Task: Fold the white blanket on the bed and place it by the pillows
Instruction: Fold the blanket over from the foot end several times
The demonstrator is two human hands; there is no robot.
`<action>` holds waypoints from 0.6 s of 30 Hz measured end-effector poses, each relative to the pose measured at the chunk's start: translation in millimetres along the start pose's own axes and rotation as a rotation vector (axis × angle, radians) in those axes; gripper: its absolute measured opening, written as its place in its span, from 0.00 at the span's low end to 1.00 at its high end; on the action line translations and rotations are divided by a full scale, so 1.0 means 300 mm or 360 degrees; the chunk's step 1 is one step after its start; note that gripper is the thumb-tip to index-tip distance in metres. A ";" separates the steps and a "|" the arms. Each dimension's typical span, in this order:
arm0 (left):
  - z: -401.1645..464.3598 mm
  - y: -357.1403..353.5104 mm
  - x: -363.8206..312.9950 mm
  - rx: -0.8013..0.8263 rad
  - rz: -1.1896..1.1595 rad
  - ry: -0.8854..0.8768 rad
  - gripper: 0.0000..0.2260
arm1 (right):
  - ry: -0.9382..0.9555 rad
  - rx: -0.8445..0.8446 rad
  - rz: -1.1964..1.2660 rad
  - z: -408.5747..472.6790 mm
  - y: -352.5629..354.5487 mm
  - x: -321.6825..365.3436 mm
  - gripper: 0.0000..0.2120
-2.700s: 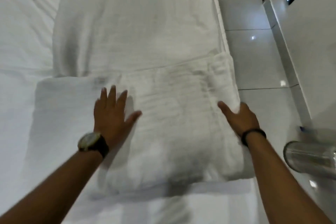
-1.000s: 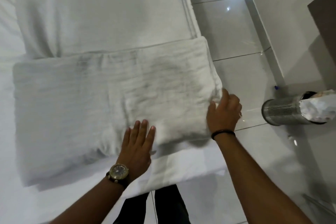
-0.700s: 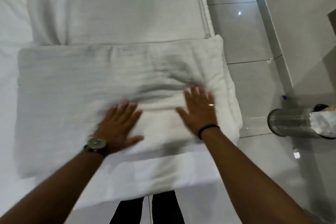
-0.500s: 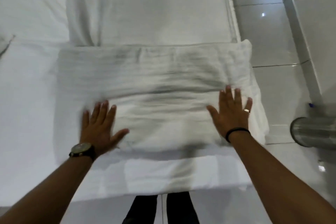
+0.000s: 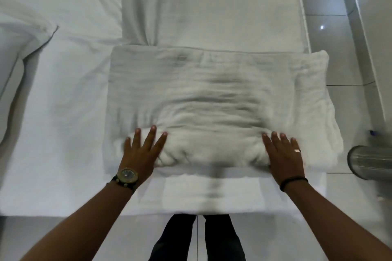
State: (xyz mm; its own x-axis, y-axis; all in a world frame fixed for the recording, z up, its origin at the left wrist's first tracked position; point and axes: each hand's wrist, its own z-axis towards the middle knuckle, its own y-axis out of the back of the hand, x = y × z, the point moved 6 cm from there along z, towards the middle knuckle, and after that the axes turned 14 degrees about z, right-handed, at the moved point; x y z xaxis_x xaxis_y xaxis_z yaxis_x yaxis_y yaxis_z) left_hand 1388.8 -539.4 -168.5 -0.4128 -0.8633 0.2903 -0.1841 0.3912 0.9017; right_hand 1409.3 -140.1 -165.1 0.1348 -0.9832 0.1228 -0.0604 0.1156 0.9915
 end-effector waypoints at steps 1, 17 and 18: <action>-0.025 0.021 0.009 -0.0006 -0.0007 -0.0036 0.30 | 0.0039 -0.0041 0.0009 -0.012 0.056 0.021 0.25; -0.266 0.178 0.010 -0.0045 0.0008 0.0173 0.24 | -0.0024 -0.0118 0.0195 -0.111 0.294 0.123 0.19; -0.299 0.190 -0.006 -0.0032 -0.0014 0.0181 0.23 | -0.0038 -0.0106 0.0205 -0.146 0.310 0.120 0.18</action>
State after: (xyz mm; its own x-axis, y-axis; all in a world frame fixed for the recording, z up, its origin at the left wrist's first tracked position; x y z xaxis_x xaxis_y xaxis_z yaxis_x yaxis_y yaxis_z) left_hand 1459.1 -544.1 -88.9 -0.3073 -0.8977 0.3159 -0.1687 0.3781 0.9103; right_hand 1452.0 -158.7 -66.4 0.1068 -0.9626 0.2490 -0.0097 0.2495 0.9683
